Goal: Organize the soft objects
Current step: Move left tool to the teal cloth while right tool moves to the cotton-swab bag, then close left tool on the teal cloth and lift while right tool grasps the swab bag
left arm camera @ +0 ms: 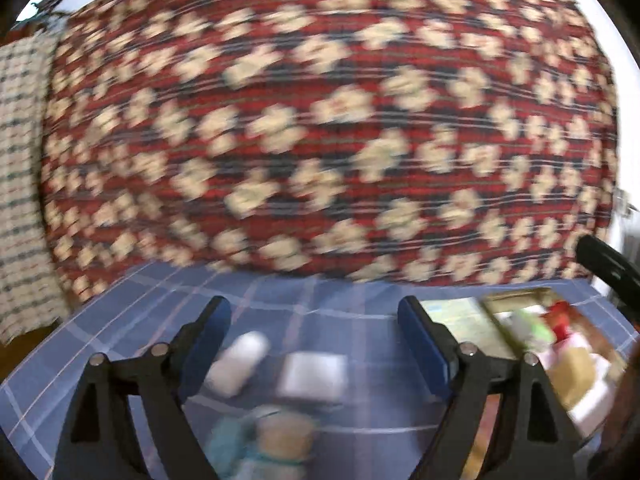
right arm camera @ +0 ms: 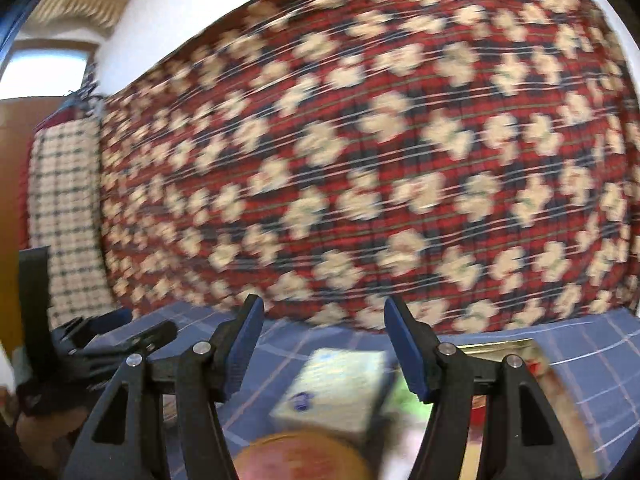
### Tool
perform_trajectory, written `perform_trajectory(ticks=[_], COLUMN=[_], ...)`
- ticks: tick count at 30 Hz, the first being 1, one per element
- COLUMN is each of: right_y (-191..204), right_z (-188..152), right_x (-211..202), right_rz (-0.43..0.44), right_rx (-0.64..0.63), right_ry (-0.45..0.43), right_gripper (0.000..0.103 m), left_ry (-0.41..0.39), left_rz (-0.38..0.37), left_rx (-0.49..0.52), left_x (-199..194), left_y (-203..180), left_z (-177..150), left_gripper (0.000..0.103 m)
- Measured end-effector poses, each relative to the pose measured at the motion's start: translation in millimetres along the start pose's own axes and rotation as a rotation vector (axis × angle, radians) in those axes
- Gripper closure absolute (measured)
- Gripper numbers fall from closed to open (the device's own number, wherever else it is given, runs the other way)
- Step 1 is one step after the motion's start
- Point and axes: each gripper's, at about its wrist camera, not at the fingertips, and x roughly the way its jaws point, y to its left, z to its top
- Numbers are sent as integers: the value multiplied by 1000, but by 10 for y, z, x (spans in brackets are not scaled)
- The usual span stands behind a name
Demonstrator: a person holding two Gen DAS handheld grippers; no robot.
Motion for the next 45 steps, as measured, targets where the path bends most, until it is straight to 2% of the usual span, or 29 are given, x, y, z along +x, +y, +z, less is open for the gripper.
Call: perform_trajectory(ticks=[1,4,6,9,11,14,16,20,23,29,33,37,40,42,45], right_y=[68,357,589,903,1123,1192,1211,1429,1497,1585,1550,1592,1602,1588,1523], right_z=[-26,-140,-248,-361,-423,-493,-563,-765,-891,-1083,-1073,-1031,-998,-981,-964], right_x=[10,79,195,346,490,718,858,1010,1087,1174,1175,1097,1059,1032,1050], right_rz=[21,130,206,223,232,278,309,320,382,365,356,329,280,216,180], right_rx=[-7,-31,-67,-154,-187,-73,24,20,48,-17,-28,-95,-149,-202,-210], right_ry=[9,54,119,202,290,413,473,525,588,649,648,613,581,551,550], right_gripper=[38,38,38,38,38,38,38,38,38,39,61,73,75,75,75], left_ry=[6,29,40,39,45,77,95,142,136,157,166,176,185,195,227], left_rz=[16,77,107,159,197,218,243,247,250,243,232,213,200,187,167], left_rx=[-16,-64,-94,-125,-148,-193,-177,-156,-173,-199,-189,-175,-164,-158,-122], left_x=[-1,4,10,12,28,82,121,186,166,192,205,216,225,236,286], left_y=[96,436,619,870,999,1139,1145,1101,1131,1166,1131,1092,1063,1043,970], left_z=[-32,-109,-142,-187,-231,-280,-294,-341,-346,-375,-394,-410,-423,-436,-464], left_gripper=[10,9,9,9,9,9,9,9,9,9,9,9,9,9,9])
